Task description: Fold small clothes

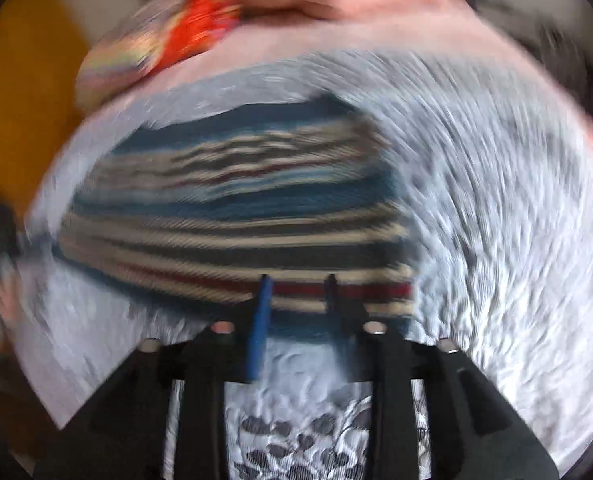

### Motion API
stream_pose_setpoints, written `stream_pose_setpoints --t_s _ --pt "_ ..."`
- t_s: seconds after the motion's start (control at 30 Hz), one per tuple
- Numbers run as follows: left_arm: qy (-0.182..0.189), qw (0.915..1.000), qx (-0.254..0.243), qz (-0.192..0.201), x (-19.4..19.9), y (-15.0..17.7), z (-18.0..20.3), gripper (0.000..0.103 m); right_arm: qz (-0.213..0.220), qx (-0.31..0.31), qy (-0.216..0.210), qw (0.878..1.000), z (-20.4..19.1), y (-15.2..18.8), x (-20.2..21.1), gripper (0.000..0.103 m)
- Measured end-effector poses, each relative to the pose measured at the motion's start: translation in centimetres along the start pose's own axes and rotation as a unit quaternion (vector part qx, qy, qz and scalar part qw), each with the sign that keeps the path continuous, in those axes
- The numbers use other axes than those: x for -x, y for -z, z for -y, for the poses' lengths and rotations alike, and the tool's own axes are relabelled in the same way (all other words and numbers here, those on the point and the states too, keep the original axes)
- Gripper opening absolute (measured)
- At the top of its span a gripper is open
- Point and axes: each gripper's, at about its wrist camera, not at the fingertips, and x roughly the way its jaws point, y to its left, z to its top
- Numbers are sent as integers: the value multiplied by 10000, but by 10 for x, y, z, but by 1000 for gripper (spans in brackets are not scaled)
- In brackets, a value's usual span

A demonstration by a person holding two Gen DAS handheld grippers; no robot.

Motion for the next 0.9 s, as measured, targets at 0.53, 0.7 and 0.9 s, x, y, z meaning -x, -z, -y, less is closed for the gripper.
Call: stream_pose_setpoints --t_s 0.53,0.7,0.9 --pt "-299 9973 169 -641 -25 -111 -40 79 793 4058 977 9053 -337 71 -81 72" --pt "-142 9951 49 -974 -66 -125 -35 79 999 4227 1310 8912 -357 63 -102 72" --pt "-9 9922 -193 -1235 -94 -138 -29 79 1063 4352 1605 8795 -365 56 -129 72"
